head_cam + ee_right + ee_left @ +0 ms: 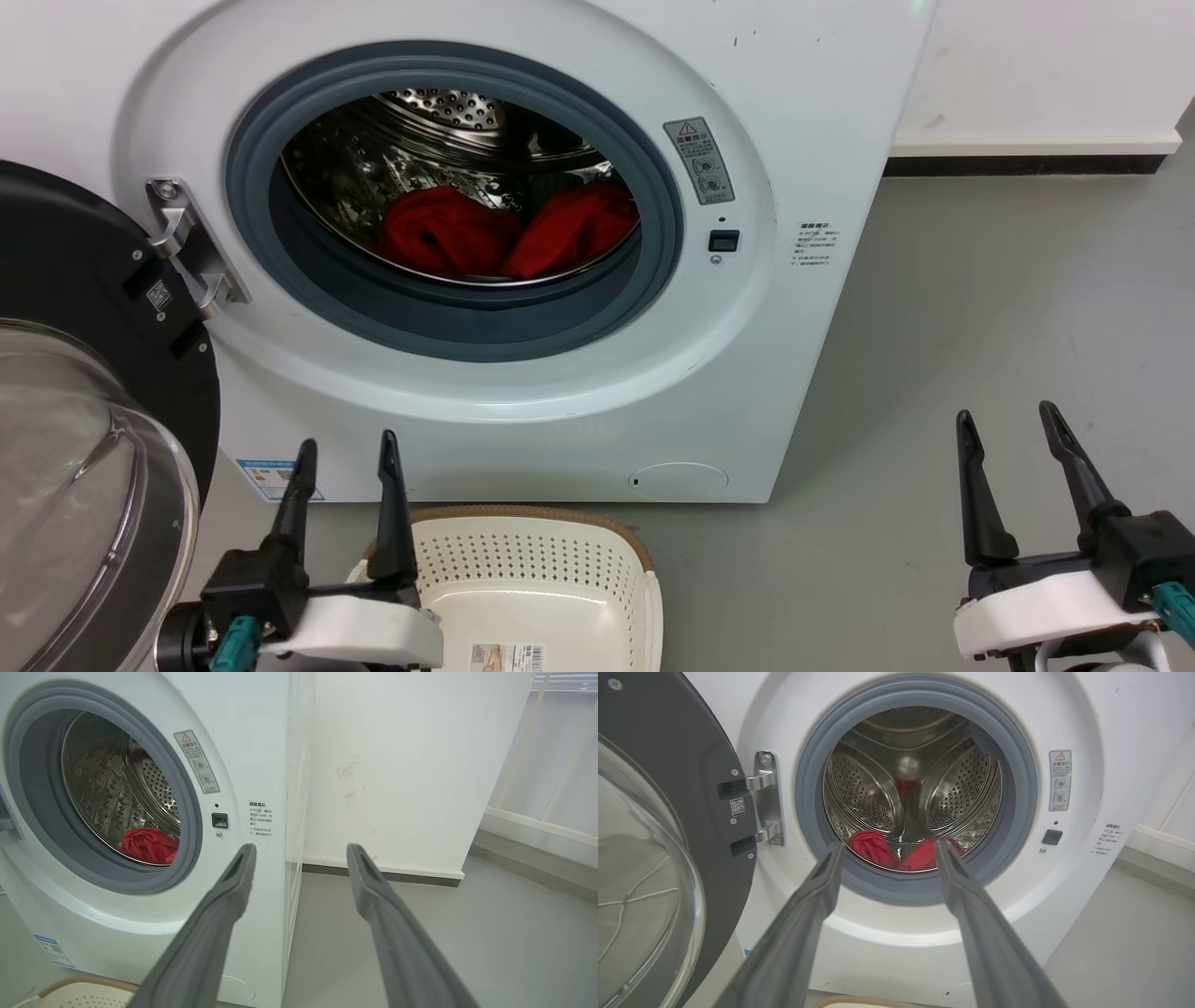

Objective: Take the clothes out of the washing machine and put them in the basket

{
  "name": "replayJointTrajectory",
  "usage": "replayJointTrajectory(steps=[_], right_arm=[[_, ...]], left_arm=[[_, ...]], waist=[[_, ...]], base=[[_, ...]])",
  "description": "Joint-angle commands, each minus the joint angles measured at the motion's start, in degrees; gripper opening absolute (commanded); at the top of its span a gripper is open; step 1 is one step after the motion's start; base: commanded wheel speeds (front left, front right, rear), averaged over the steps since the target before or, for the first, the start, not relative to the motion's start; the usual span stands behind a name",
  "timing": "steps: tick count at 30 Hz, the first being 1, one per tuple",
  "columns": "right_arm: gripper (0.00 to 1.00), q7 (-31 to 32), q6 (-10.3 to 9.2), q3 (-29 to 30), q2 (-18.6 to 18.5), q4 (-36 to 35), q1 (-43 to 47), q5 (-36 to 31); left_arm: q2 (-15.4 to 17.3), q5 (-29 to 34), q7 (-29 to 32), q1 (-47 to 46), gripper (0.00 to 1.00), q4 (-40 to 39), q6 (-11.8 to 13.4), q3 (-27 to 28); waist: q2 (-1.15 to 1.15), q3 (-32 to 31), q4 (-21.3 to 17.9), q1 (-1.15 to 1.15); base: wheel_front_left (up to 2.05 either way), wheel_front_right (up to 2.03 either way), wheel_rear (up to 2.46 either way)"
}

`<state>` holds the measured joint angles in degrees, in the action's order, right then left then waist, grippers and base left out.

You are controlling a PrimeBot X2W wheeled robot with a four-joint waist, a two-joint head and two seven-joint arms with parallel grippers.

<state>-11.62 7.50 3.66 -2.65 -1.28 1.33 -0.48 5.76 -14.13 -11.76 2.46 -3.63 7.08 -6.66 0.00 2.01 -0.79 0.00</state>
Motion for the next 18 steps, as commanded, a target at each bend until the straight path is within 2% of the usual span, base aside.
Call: replayJointTrajectory(steps=[1, 6, 18], right_arm=[[1.0, -0.63, -0.01, -0.16, -0.29, 0.01, 0.05, -0.72], [1.0, -1.24, -0.01, -0.07, -0.3, 0.25, 0.5, -2.21], [1.0, -2.57, -0.02, -1.52, -0.33, 1.48, 1.02, -6.26]], left_arm=[[0.55, 1.54, -0.5, 0.41, 1.0, 0.34, -0.37, -0.59], [0.11, 2.94, -1.11, 0.74, 1.0, 1.59, -1.09, -0.76], [-1.12, 7.5, -2.38, 1.53, 1.0, 4.09, -5.11, 0.96]], waist=[[0.0, 0.02, 0.01, 0.0], [0.0, -0.06, 0.01, 0.0], [0.0, -0.18, -0.25, 0.0]], base=[[0.0, 0.0, 0.0], [0.0, 0.0, 0.0], [0.0, 0.0, 0.0]])
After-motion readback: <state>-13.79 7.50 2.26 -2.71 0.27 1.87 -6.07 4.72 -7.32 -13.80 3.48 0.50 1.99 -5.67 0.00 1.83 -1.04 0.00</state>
